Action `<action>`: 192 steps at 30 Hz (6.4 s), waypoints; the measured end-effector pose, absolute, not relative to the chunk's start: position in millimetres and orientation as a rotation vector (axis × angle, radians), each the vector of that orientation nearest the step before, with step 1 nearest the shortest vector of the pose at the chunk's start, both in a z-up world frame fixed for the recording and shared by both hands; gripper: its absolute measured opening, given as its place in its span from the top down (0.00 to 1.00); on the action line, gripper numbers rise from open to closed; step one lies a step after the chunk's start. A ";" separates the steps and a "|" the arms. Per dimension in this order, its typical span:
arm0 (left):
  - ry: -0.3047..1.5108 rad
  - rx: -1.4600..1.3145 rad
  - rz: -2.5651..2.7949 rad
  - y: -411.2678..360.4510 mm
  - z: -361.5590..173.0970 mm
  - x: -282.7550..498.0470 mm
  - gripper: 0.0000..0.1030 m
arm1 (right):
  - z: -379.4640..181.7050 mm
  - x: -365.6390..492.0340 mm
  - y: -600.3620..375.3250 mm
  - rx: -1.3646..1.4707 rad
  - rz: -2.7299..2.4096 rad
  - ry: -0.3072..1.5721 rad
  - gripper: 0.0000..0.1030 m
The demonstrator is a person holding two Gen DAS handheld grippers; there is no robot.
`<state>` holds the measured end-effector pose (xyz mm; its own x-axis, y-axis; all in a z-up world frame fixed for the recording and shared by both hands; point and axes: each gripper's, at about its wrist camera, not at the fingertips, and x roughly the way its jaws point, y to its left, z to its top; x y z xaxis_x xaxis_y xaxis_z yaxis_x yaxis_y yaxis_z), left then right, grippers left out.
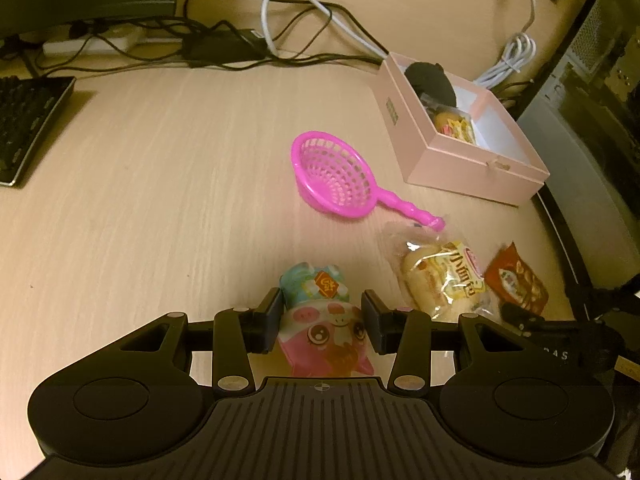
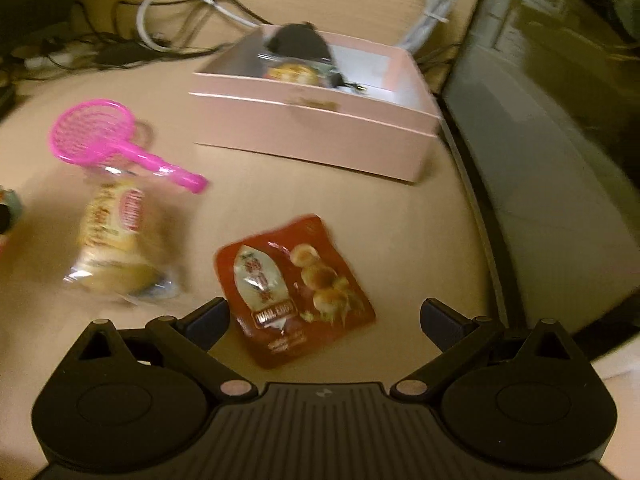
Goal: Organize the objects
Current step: 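Grasp the red snack packet with the right gripper, then drop the toy figure into the pink box from the left gripper while the right gripper lifts the red packet, then lower the red snack packet into the pink box and open the right gripper, then grasp the wrapped bread bun package with the left gripper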
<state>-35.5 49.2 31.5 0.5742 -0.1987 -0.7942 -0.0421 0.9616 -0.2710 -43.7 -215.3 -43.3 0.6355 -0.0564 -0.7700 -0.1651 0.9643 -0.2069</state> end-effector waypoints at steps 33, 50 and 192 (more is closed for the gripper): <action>0.985 -0.256 -0.142 44.9 26.4 -34.4 0.54 | -52.7 12.9 -203.2 0.019 -0.003 0.954 0.01; 0.970 -0.207 -0.341 20.2 28.5 -14.7 0.54 | 15.7 -31.7 -217.3 -0.076 0.085 0.862 0.26; 0.838 -0.429 0.096 110.5 33.4 -30.7 0.44 | -8.3 -10.4 -151.2 -0.167 0.358 0.873 0.00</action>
